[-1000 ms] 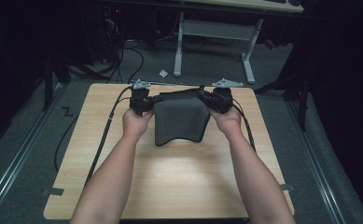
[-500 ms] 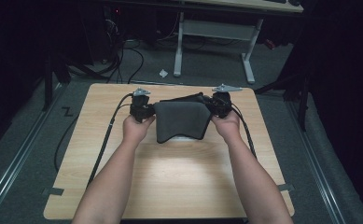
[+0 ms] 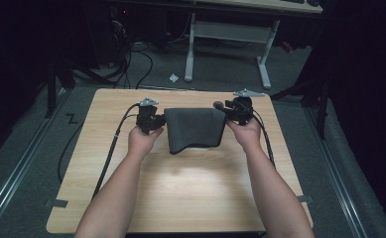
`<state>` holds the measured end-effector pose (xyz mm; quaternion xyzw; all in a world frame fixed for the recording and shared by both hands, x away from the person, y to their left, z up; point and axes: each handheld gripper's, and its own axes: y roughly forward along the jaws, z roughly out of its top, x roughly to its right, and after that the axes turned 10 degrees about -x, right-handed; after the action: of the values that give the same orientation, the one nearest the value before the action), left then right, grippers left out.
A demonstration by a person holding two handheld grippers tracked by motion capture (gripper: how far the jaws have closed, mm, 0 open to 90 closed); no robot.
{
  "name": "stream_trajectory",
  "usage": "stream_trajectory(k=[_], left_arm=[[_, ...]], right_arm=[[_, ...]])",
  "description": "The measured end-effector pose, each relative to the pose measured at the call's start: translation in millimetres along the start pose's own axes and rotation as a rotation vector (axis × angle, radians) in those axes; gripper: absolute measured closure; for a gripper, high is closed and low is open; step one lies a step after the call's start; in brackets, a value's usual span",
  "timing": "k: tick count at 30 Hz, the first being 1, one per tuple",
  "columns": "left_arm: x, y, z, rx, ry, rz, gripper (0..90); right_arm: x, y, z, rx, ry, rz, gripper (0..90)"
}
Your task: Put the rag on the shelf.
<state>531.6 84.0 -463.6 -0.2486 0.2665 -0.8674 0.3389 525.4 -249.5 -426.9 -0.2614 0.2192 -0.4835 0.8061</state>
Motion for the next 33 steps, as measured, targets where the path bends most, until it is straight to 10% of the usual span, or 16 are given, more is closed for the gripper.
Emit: stream_trajectory(k=[12, 33], left_arm=[[-8.6, -10.6, -4.8, 0.035, -0.049, 0.053, 58.8], [-9.3, -33.1, -8.4, 0.049, 0.000, 0.142, 53.3]], right_arm=[[9.3, -8.7, -7.4, 0.015, -0.004, -0.054, 46.2], [9.8, -16.0, -20.7, 0.020, -0.016, -0.090, 43.9]])
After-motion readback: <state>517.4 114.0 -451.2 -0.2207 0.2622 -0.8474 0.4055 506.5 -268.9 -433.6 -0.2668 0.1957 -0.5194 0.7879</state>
